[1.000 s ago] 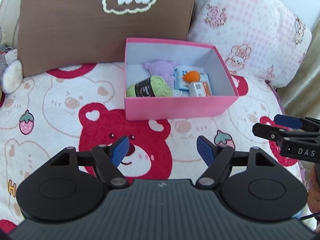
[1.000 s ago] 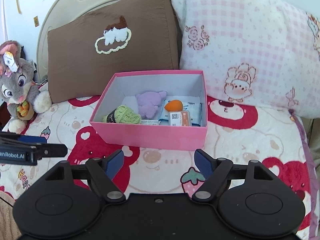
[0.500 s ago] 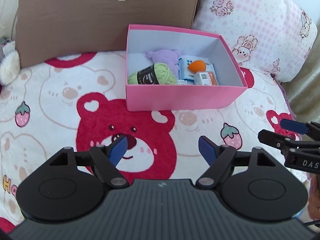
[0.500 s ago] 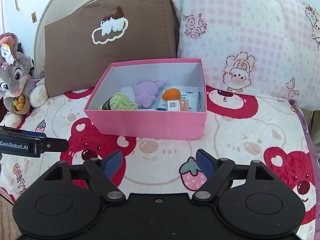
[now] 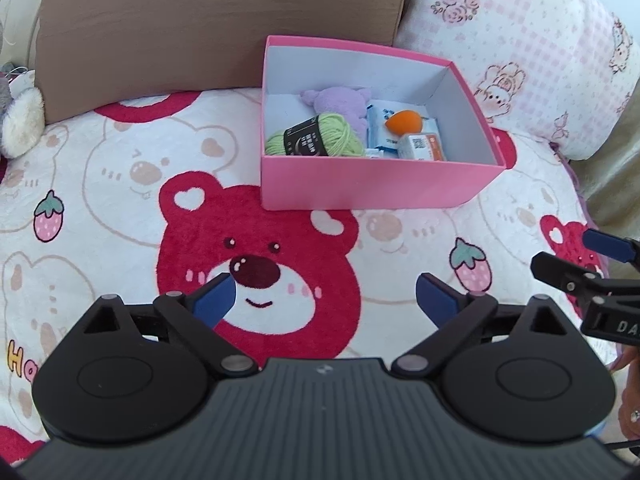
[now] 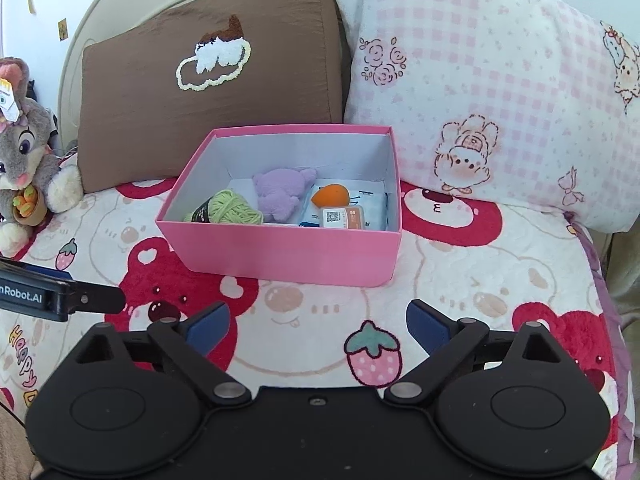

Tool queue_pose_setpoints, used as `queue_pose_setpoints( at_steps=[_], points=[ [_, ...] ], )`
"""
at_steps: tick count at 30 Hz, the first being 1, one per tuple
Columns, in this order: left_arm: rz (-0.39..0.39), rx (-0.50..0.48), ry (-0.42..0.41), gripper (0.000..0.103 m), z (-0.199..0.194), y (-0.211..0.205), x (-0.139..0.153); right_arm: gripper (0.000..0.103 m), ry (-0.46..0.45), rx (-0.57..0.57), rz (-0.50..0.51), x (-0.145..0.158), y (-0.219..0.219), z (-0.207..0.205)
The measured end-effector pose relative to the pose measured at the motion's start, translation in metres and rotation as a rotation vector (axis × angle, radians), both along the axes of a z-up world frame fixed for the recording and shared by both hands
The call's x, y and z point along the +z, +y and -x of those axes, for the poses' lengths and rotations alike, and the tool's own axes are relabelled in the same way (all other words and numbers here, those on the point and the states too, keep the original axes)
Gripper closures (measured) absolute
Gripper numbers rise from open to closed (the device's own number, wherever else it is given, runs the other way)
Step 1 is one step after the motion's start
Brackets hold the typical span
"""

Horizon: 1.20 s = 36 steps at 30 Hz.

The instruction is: Organize objects

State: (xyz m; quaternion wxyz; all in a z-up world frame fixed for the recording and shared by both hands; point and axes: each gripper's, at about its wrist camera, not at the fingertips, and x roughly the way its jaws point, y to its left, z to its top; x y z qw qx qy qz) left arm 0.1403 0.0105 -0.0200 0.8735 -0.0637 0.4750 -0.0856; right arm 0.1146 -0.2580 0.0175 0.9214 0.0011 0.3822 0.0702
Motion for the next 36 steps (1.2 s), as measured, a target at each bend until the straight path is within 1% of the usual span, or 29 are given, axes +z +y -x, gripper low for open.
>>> queue_pose_setpoints(
  at_steps=[2, 6, 9, 11, 16, 21, 26, 31, 36],
  points=[
    [0.003, 0.001, 0.007, 0.005, -0.001, 0.000, 0.000, 0.006, 0.006, -0.003, -0.012, 0.000, 0.000, 0.000],
    [0.002, -0.001, 0.010, 0.005, -0.001, 0.000, 0.000, 0.006, 0.004, -0.013, 0.003, 0.002, 0.003, 0.001],
    [-0.018, -0.003, 0.005, 0.005, -0.001, -0.002, 0.000, 0.006, 0.012, -0.019, -0.006, 0.002, 0.002, 0.001],
    [-0.030, -0.009, 0.003, 0.005, -0.001, -0.003, 0.000, 0.006, 0.035, -0.002, -0.008, 0.001, 0.002, 0.001],
    [-0.041, -0.007, 0.015, 0.004, 0.000, -0.007, -0.001, 0.006, 0.042, 0.013, -0.009, 0.003, 0.004, 0.003],
    [-0.069, -0.014, 0.018, 0.004, 0.002, -0.012, -0.002, 0.006, 0.052, 0.002, 0.005, 0.001, 0.004, 0.002],
    [-0.090, -0.003, 0.024, 0.004, 0.002, -0.015, -0.001, 0.006, 0.058, -0.036, 0.025, 0.000, 0.000, -0.001],
    [-0.100, -0.003, 0.040, 0.004, 0.002, -0.017, 0.000, 0.006, 0.074, -0.024, -0.012, 0.001, -0.003, -0.001],
    [-0.119, 0.003, 0.052, 0.004, 0.002, -0.018, 0.002, 0.006, 0.082, -0.020, 0.005, 0.001, 0.001, -0.003]
  ],
)
